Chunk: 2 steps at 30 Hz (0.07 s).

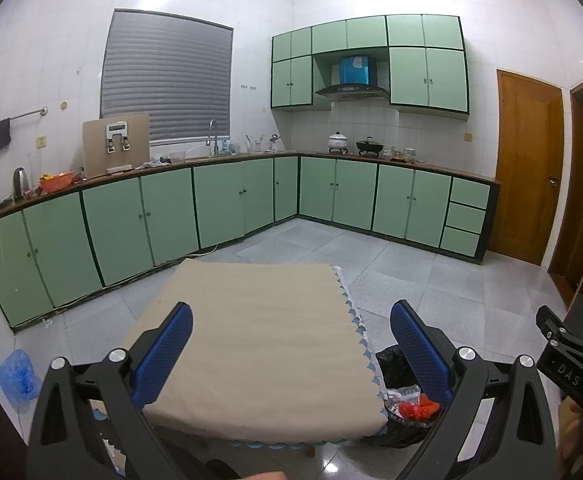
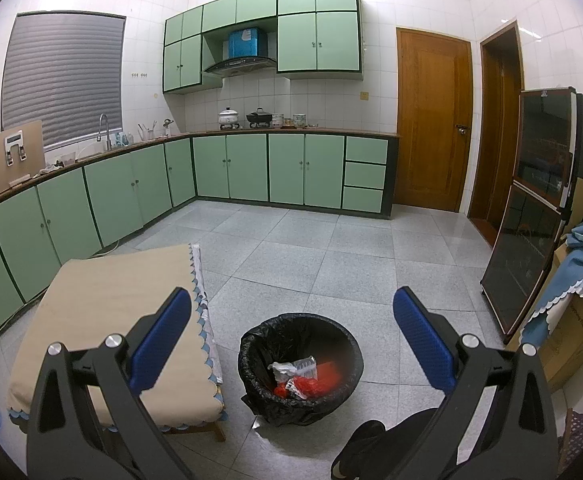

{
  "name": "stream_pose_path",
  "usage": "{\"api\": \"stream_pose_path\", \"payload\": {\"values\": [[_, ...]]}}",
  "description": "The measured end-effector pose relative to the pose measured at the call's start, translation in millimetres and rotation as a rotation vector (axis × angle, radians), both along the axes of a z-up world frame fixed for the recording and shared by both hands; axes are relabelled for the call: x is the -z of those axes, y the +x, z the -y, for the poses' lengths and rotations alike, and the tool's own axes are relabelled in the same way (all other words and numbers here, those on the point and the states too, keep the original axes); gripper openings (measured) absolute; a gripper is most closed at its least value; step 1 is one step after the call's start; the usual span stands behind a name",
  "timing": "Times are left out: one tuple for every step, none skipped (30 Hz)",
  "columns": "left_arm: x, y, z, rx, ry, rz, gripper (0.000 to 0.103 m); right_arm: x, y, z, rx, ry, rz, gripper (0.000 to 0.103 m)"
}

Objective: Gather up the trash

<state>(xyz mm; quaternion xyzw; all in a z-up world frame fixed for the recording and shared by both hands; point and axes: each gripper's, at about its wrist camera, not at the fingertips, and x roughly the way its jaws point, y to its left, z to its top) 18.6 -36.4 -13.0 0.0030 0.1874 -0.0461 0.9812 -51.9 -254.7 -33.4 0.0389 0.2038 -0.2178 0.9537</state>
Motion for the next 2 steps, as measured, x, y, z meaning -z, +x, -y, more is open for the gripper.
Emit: {"api": "stream_pose_path", "payload": {"values": [[-0.1, -0.5, 0.2, 0.0, -0.001, 0.001, 0.097, 0.4, -0.7, -0.7, 0.001, -0.002, 0.0, 0.098], [0.5, -0.5, 0.0, 0.002, -0.002, 0.0, 0.097, 0.3, -1.3, -0.6, 0.002, -0.002, 0.001, 0.098]]}}
